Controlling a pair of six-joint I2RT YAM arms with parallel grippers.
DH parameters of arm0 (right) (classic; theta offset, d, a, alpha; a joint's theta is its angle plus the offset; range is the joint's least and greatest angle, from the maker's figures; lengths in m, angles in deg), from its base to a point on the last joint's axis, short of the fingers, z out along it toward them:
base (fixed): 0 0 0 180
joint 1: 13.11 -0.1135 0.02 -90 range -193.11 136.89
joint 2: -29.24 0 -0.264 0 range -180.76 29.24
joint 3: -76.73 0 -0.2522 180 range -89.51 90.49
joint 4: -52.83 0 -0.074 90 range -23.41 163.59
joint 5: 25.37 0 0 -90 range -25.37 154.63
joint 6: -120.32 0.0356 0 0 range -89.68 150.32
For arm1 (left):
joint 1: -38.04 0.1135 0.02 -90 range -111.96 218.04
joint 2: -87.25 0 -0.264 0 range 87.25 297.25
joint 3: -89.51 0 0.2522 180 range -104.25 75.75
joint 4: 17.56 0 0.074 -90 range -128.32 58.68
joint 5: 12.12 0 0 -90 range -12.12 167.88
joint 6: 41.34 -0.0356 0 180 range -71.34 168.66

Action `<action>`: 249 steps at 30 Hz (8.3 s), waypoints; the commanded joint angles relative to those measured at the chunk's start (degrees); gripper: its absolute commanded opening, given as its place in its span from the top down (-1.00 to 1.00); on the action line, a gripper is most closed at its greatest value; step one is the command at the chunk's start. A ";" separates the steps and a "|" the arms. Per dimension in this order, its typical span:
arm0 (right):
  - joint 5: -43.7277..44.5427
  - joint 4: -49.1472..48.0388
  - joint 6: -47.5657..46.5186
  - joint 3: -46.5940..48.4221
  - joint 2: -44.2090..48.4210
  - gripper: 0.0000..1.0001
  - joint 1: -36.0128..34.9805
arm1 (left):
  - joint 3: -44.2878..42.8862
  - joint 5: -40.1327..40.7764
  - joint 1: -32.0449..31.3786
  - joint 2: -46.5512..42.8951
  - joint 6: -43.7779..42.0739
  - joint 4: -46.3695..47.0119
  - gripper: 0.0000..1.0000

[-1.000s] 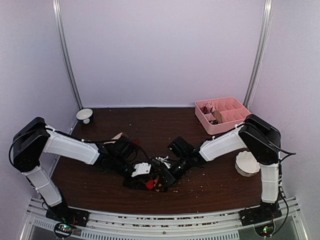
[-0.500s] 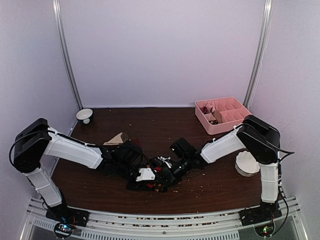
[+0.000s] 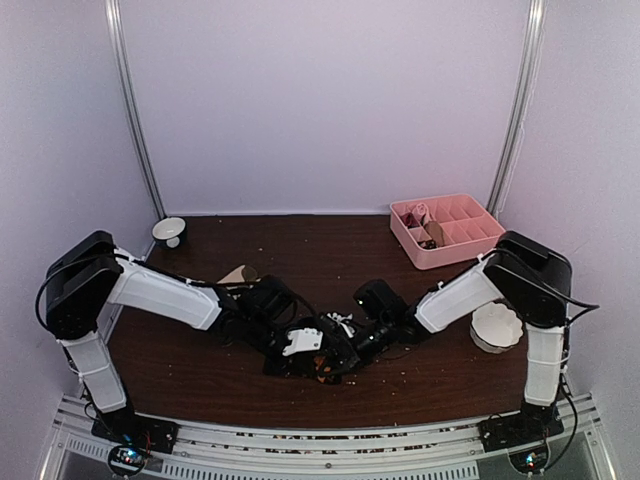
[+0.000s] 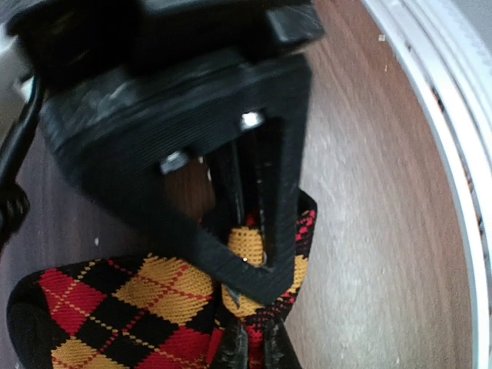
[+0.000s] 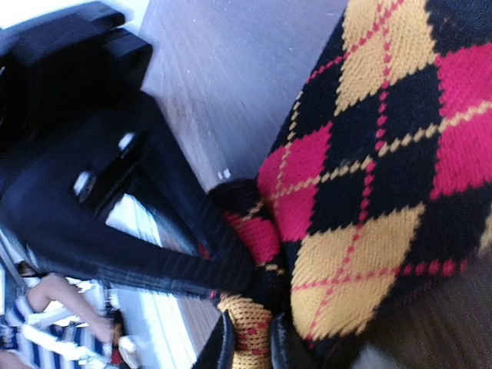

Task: Roll the socks
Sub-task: Roll the sock at the center of the board.

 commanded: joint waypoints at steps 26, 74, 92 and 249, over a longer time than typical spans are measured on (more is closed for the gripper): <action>31.44 -28.95 -1.84 -34.39 28.81 -1.00 10.94 | -10.55 -28.12 6.09 17.17 2.50 -13.91 1.00; 30.51 -18.42 -35.87 -17.75 13.04 0.87 -13.23 | -10.87 -27.54 9.10 20.13 6.36 -13.04 0.67; 23.66 10.71 -15.82 -4.80 4.45 1.00 -6.18 | -0.34 -11.99 7.70 3.34 3.25 -1.94 -0.13; 31.64 11.14 8.98 -3.76 -0.80 1.00 -8.41 | -6.60 -0.46 12.76 5.28 1.92 -10.61 0.20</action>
